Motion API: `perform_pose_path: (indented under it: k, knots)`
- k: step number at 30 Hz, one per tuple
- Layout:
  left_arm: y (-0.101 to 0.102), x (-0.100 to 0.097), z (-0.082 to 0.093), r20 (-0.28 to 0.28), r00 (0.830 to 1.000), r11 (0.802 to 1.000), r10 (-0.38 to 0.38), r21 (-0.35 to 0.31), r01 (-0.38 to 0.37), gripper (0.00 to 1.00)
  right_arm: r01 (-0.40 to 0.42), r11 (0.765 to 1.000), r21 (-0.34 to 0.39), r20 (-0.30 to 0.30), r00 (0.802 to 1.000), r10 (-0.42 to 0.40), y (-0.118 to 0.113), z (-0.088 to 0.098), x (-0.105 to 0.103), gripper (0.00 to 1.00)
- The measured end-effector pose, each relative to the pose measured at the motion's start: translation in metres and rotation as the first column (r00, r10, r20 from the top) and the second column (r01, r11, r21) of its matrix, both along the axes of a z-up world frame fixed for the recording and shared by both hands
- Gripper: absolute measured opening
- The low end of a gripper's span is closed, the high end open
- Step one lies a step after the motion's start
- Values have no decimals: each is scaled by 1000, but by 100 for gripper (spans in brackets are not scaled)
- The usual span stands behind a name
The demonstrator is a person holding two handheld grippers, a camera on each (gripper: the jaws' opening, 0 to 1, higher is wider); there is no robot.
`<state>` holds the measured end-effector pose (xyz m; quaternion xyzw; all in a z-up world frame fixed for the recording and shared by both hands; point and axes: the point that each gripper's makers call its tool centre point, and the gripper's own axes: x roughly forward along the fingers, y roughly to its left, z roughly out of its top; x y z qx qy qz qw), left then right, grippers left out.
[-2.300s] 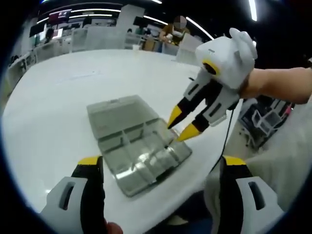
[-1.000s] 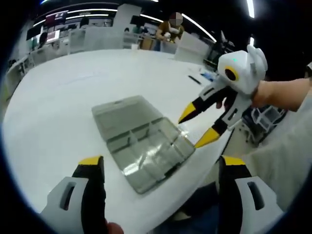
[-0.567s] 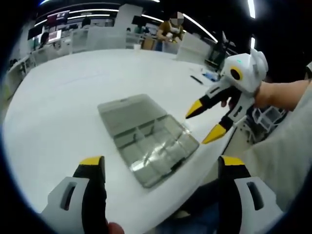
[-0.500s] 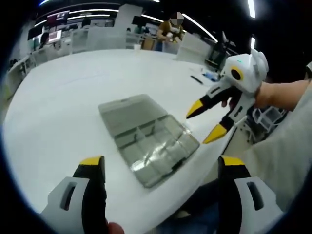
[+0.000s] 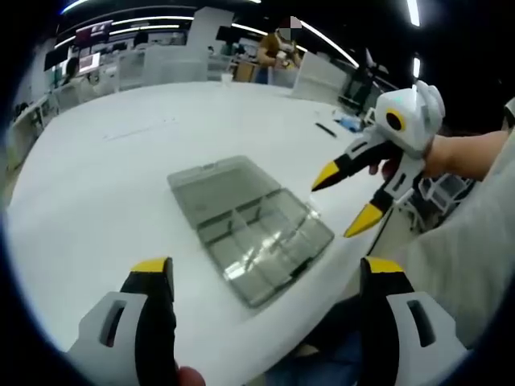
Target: Insert the divider into the dual guide fixture by aligning both edges with the guide slots and pushing it downward to the bottom, including one-sided entry, uneven engagement, binding, and posture correction.
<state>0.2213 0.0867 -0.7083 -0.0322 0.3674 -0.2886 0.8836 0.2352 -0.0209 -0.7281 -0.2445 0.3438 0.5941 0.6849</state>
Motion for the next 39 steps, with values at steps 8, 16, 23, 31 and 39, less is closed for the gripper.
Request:
perform_pose_path:
  k: [8, 16, 23, 31, 39]
  knots:
    - [5, 1, 2, 5, 1000, 1000, -16, 16, 16, 94, 10, 1000, 18, 1, 1000, -10, 0, 2, -1, 48]
    - [10, -1, 2, 3, 1000, 999, -31, 31, 30, 93, 17, 999, 32, -2, 1000, -17, 1, 3, -3, 50]
    - [18, -2, 2, 3, 1000, 999, -31, 43, 31, 93, 15, 999, 33, 1, 1000, -15, 0, 2, -6, 53]
    - [31, 0, 3, 11, 999, 996, -43, 74, 42, 92, 21, 999, 37, 0, 1000, -21, -1, 2, -8, 54]
    - [41, 0, 1, 14, 999, 995, -52, 88, 50, 91, 24, 999, 44, 5, 1000, -24, 0, 4, -8, 56]
